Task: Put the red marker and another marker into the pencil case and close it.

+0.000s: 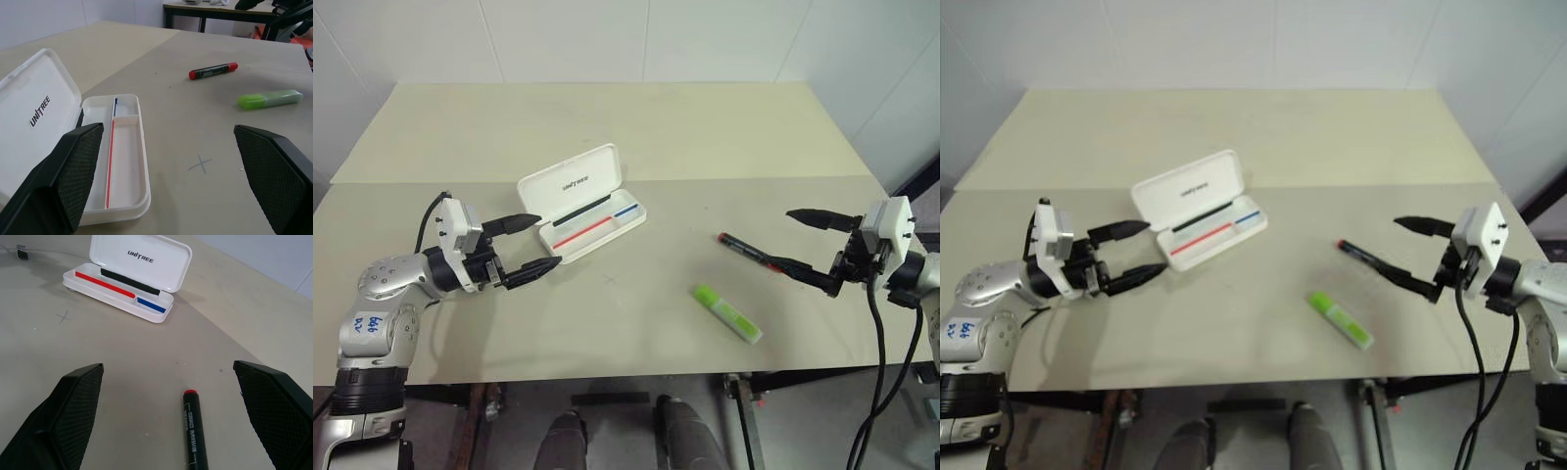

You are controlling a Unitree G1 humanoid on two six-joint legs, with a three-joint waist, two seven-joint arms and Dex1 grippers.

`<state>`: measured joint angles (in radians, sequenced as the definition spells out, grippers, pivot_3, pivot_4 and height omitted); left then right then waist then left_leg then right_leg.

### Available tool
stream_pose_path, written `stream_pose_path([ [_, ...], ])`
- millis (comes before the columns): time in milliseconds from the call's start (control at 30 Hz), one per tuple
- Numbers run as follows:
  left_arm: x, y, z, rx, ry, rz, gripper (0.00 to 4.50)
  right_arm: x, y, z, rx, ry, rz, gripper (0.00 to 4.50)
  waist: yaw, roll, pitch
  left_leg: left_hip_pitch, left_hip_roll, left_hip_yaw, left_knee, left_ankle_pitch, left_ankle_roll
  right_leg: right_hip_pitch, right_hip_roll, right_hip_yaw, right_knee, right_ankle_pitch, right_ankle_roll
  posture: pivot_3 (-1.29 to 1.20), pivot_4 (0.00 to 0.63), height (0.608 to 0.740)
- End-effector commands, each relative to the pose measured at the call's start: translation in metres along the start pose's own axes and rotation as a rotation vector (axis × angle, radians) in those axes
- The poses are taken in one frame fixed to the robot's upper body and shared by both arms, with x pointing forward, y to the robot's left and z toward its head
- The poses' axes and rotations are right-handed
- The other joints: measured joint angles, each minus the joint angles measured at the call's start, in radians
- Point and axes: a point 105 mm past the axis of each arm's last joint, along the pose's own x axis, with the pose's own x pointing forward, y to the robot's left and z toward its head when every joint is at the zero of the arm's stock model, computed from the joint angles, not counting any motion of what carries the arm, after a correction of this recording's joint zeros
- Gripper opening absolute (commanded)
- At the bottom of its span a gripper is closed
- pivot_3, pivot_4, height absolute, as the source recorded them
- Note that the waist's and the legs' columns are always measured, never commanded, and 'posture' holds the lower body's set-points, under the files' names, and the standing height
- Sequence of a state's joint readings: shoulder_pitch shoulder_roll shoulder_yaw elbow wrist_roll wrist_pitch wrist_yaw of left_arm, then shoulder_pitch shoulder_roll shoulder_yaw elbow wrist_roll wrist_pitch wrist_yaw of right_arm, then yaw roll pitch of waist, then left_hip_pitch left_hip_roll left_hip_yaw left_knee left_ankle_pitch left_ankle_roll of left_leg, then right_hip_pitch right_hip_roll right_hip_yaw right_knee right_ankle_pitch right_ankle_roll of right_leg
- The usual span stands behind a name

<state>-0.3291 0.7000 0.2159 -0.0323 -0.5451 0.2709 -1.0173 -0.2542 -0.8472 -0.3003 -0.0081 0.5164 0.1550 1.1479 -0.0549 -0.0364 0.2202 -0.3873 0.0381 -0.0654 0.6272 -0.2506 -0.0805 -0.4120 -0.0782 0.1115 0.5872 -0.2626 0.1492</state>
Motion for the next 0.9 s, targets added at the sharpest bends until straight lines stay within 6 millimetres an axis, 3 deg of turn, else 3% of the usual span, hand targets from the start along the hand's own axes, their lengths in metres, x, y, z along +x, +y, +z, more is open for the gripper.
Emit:
stream_pose_path([
  [33, 0.000, -0.001, 0.008, 0.044, 0.009, -0.003, 4.48, 0.002, 0.002, 0.011, -0.028, -0.038, -0.003, 4.50, 0.000, 0.000, 0.000, 0.000, 0.000, 0.000, 0.000, 0.000, 0.000, 0.000, 0.000, 0.000, 0.000, 0.000, 0.000, 0.00, 0.150, 0.740],
  [400, 0.004, -0.003, 0.006, 0.082, 0.065, -0.008, 4.48, 0.019, 0.027, 0.019, 0.009, -0.097, 0.066, 4.50, 0.001, 0.000, 0.000, 0.000, 0.000, 0.000, 0.000, 0.000, 0.000, 0.000, 0.000, 0.000, 0.000, 0.000, 0.000, 0.00, 0.150, 0.740],
  [567, 0.009, -0.001, -0.004, 0.103, 0.120, 0.017, 3.24, 0.031, 0.043, 0.027, 0.020, -0.133, 0.098, 4.50, 0.001, 0.000, 0.000, 0.000, 0.000, 0.000, 0.001, 0.000, 0.000, 0.000, 0.000, 0.000, 0.000, 0.000, 0.000, 0.00, 0.150, 0.740],
  [900, 0.039, -0.009, -0.041, 0.069, 0.224, 0.060, 3.24, 0.034, 0.055, 0.033, 0.033, -0.168, 0.081, 4.50, 0.005, 0.000, 0.000, 0.000, 0.000, 0.000, 0.000, 0.000, 0.000, 0.000, 0.000, 0.000, 0.000, 0.000, 0.000, 0.00, 0.150, 0.740],
])
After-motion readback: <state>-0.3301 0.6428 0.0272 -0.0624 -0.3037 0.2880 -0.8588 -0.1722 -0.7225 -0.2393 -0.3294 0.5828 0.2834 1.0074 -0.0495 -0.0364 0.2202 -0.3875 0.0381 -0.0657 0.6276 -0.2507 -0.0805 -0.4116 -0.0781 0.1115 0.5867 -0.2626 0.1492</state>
